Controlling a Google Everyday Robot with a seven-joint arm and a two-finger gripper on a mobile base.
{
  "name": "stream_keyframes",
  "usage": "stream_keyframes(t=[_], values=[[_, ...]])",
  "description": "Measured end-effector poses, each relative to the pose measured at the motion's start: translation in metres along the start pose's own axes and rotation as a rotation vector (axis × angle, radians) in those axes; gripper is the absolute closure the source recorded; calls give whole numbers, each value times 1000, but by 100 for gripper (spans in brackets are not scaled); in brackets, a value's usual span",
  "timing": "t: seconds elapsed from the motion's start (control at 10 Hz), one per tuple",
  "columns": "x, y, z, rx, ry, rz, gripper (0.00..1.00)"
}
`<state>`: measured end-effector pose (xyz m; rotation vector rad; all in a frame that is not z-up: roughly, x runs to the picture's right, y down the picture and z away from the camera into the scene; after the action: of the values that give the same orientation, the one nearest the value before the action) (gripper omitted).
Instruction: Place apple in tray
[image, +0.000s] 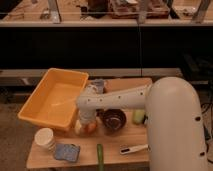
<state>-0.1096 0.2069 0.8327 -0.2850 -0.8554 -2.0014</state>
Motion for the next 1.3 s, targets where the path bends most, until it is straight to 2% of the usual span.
stream_keyframes(t=[0.1, 0.3, 0.4, 0.7, 1.0, 1.3], values=[[-1, 0, 1, -1, -3, -2, 30], [-3, -1, 2, 0, -6, -3, 47], [-4, 1, 0, 15, -2, 3, 54], [-6, 8, -8, 53, 24, 24, 54], [-9, 36, -42, 110, 89, 65, 54], [4, 77, -105, 134, 175, 101, 54]])
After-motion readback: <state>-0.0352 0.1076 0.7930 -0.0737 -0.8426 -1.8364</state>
